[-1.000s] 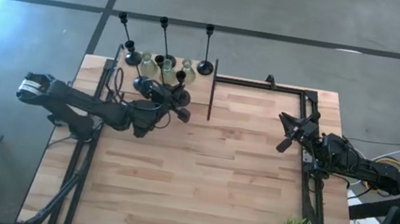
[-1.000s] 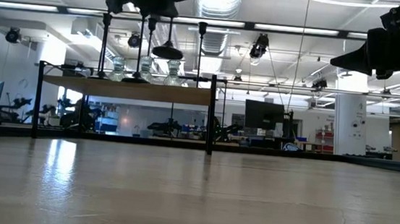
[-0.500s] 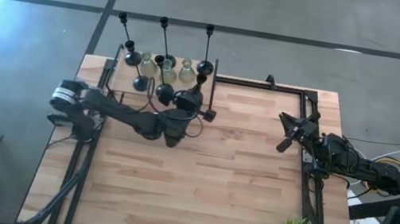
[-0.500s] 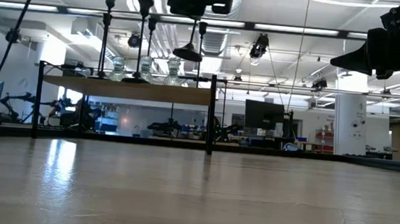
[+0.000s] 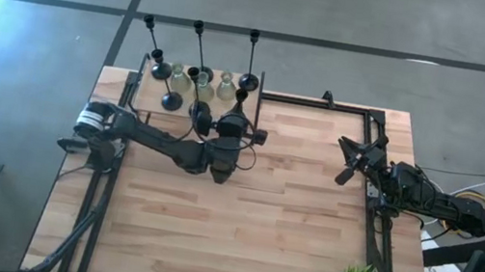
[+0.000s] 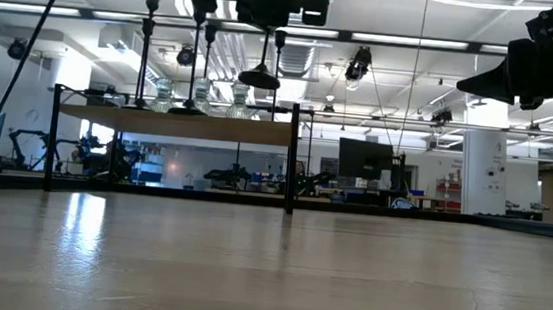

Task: Pick & Place candle stick holders
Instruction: Put the small black candle holder on the shelf

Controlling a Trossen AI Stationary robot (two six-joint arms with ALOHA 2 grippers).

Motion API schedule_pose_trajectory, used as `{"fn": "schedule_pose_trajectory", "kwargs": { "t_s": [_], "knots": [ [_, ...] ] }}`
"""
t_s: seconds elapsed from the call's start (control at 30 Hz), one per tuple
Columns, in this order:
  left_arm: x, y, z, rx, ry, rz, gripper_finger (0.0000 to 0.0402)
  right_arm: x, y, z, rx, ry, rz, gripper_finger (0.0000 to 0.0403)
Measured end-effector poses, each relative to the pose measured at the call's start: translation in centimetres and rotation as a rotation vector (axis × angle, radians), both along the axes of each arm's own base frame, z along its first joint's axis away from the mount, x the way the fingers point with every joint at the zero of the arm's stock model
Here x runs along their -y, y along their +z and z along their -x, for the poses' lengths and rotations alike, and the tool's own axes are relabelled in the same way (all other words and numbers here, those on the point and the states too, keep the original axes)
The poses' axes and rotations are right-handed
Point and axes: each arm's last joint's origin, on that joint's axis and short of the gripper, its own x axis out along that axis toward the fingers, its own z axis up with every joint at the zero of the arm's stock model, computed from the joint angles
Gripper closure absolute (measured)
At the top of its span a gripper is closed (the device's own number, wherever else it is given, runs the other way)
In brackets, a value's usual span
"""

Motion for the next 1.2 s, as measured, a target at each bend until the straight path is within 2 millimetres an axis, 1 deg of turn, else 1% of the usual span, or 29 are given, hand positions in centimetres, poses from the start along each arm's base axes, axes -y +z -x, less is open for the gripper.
{"fn": "schedule_pose_trajectory", "kwargs": {
  "t_s": [0.53, 0.8, 1.2],
  "knots": [
    [-0.4, -0.2, 0.0, -0.048, 0.01, -0.004, 0.0385, 0.0, 0.0, 0.0, 0.0, 0.0, 0.0, 0.036],
    [-0.4, -1.7, 0.3, -0.044, 0.01, -0.004, 0.0385, 0.0, 0.0, 0.0, 0.0, 0.0, 0.0, 0.036],
    [-0.4, -2.1, 0.5, -0.065, 0.007, -0.006, 0.0385, 0.0, 0.0, 0.0, 0.0, 0.0, 0.0, 0.036]
  ]
}}
